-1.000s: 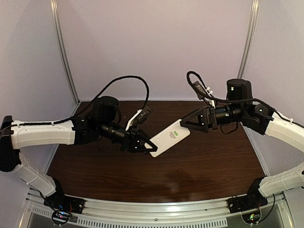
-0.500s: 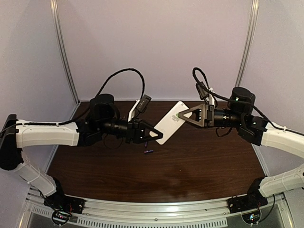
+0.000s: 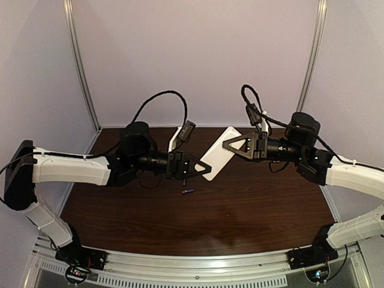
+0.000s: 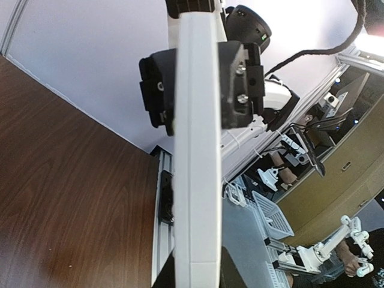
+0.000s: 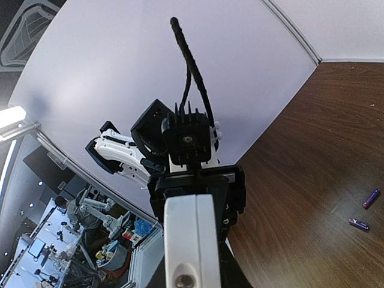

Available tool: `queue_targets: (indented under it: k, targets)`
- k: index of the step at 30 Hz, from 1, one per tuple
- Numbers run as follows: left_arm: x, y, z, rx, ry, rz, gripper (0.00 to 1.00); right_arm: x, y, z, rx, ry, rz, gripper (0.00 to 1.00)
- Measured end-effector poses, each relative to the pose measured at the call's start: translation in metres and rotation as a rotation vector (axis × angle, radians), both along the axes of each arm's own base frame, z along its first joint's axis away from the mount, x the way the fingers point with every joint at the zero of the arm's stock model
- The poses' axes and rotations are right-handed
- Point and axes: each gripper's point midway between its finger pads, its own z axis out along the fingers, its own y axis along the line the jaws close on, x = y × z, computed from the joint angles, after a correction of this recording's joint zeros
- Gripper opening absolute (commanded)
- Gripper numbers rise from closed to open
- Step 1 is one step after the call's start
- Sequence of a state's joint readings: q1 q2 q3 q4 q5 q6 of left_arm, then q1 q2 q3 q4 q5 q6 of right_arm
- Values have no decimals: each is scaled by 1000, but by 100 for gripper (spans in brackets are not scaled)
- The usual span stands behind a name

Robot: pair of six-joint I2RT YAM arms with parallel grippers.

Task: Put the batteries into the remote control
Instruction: Pass from the left arm to the right, then remove the battery cover from the remote control.

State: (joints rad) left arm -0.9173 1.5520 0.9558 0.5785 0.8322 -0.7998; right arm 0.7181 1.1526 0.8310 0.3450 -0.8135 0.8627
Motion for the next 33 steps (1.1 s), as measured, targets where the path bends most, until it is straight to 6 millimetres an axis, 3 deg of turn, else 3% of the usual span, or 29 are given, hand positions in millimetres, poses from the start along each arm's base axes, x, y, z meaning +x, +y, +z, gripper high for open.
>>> queue_targets:
  k: [3, 7, 14, 20, 25, 28, 33]
  targets:
    - [1, -1, -1, 7, 44, 1, 45, 3, -1, -3, -8, -23, -16, 6]
    - [5, -2, 1, -6, 23, 25, 64, 5, -1, -6, -8, 5, -31, 0]
    - [27, 2, -3, 24, 57, 177, 60, 16, -9, -13, -31, 37, -121, 0]
    - [39, 10, -25, 56, 171, 286, 57, 26, -22, -15, -49, 44, -233, 0]
    - [44, 6, -28, 47, 210, 314, 70, 34, -29, -20, -69, 43, -298, 0]
    - [44, 2, -32, 46, 229, 316, 72, 37, -31, -27, -83, 52, -318, 0]
    - [48, -7, -41, 62, 271, 325, 62, 39, -32, -31, -93, 59, -333, 0]
